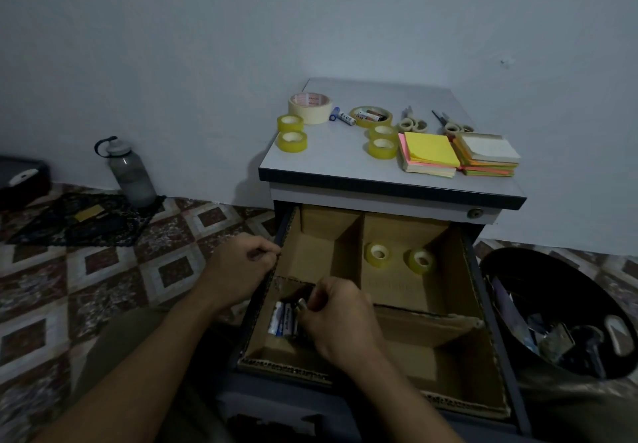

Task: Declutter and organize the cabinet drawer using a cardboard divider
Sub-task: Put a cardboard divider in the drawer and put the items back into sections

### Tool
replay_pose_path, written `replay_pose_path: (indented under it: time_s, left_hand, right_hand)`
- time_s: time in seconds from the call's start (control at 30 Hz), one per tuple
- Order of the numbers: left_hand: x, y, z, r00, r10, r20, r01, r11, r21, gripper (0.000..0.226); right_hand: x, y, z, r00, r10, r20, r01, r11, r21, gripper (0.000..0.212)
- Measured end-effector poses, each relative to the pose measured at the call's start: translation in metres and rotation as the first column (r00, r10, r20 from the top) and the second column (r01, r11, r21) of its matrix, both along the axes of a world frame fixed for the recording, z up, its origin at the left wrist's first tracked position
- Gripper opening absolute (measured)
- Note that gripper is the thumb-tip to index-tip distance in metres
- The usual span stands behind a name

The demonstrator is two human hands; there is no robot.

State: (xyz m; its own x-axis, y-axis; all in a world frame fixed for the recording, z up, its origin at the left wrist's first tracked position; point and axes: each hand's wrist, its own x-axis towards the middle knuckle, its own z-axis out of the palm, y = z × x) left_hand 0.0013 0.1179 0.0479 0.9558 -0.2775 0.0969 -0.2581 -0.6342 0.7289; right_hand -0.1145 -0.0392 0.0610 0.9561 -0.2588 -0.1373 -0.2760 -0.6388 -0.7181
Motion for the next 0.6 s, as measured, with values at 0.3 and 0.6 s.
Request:
replay_pose_path:
  time_s: [0.3,0.6]
  left_hand:
    - [-0.001,0.002,-0.007,1.0,0.003,-0.021,-0.004,0.997,-0.078,0.011]
    - [-0.005,0.0,-0.005,0.999,0.005,-0.046,-0.011,0.993,-0.121,0.01]
  right_hand:
    - [0.013,0.028,-0.011,0.999,-0.015,-0.051,0.011,0.997,-0.08,0.018]
    - [0.012,0.018,-0.004,0.972,0.19,-0.137,-0.213,0.961,-0.178,0.029]
